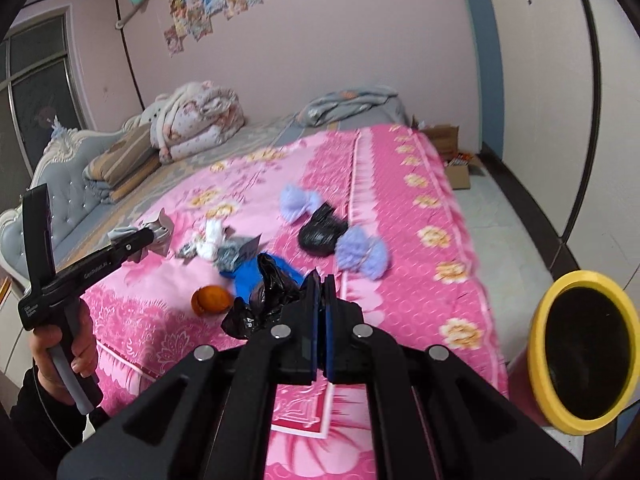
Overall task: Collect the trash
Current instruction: 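Carry the black bag and beige cloth to the yellow bin and release both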
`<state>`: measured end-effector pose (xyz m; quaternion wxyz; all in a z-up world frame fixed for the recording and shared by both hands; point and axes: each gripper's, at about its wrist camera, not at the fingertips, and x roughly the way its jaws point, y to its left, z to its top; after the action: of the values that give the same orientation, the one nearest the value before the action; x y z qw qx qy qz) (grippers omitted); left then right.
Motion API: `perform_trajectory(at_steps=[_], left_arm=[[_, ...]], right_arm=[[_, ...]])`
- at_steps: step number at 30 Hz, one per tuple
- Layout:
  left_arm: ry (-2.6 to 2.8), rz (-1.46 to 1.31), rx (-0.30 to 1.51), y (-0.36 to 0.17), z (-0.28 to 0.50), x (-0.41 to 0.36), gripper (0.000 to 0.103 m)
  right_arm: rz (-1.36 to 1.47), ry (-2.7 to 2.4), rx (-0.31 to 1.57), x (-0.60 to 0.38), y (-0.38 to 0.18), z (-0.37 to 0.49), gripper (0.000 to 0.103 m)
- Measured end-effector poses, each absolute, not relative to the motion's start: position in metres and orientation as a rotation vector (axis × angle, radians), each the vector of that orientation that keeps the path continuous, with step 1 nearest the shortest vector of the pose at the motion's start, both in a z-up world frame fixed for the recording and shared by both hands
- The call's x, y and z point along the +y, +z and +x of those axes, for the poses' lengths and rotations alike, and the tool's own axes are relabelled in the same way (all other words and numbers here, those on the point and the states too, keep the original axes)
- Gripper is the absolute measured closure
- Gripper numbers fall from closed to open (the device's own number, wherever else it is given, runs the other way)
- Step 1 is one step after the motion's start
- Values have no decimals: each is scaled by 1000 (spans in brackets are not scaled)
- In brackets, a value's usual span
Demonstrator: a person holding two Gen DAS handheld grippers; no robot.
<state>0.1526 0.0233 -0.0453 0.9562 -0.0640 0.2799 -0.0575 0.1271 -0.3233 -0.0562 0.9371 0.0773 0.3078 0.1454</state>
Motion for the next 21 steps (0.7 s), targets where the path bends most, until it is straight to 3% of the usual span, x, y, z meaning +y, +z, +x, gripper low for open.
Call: perform_trajectory(at_steps=[21], left_arm=[[-306,-34,428,43,164,-117,80]], right_arm=[[270,66,402,-468,26,98,101]])
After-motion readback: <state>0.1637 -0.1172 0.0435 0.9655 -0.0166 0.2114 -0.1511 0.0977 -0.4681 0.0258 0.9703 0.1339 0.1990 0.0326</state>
